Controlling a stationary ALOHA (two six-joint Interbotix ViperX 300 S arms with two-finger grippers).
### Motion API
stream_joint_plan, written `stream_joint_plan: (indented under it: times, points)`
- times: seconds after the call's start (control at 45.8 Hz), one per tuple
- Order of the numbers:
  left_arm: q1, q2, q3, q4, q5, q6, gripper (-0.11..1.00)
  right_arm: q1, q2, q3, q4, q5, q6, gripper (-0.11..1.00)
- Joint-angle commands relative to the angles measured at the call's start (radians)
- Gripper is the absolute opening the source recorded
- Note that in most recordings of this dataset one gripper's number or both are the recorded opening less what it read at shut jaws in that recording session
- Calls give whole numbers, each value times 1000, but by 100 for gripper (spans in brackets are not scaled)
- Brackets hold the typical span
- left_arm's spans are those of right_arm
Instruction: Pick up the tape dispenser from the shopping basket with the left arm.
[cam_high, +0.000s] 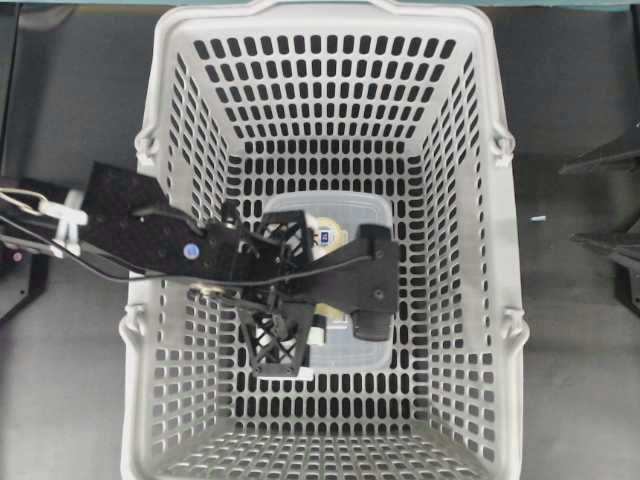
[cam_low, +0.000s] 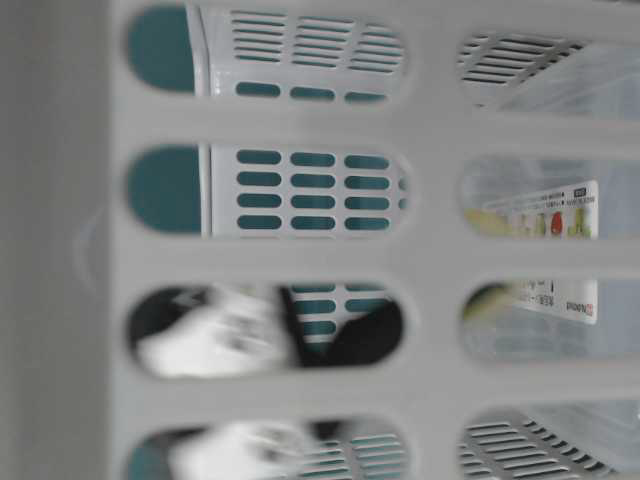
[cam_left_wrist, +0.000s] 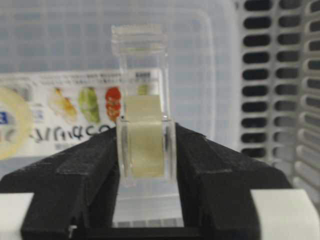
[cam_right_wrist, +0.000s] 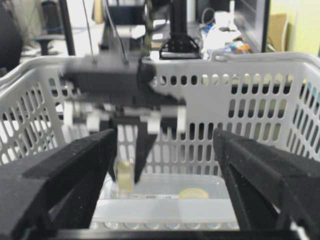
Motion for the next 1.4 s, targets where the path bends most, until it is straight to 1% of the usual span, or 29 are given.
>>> stream_joint_plan:
  times: [0.0, 0.175, 0.218, 0.328, 0.393, 1.376]
  points:
    - [0, -37, -114, 5, 101, 9, 29, 3, 6, -8, 3, -6, 0, 75]
    - [5, -44, -324, 3, 307, 15, 29, 3, 6, -8, 5, -9, 0, 75]
    - [3, -46, -364, 5, 345, 15, 29, 2, 5, -8, 6, -9, 0, 75]
    - [2, -44, -440, 5, 425, 15, 29, 3, 3, -8, 6, -11, 0, 75]
    - [2, -41, -462, 5, 451, 15, 29, 3, 2, -8, 5, -11, 0, 75]
    - [3, -38, -451, 3, 468, 14, 29, 6, 3, -8, 6, -5, 3, 75]
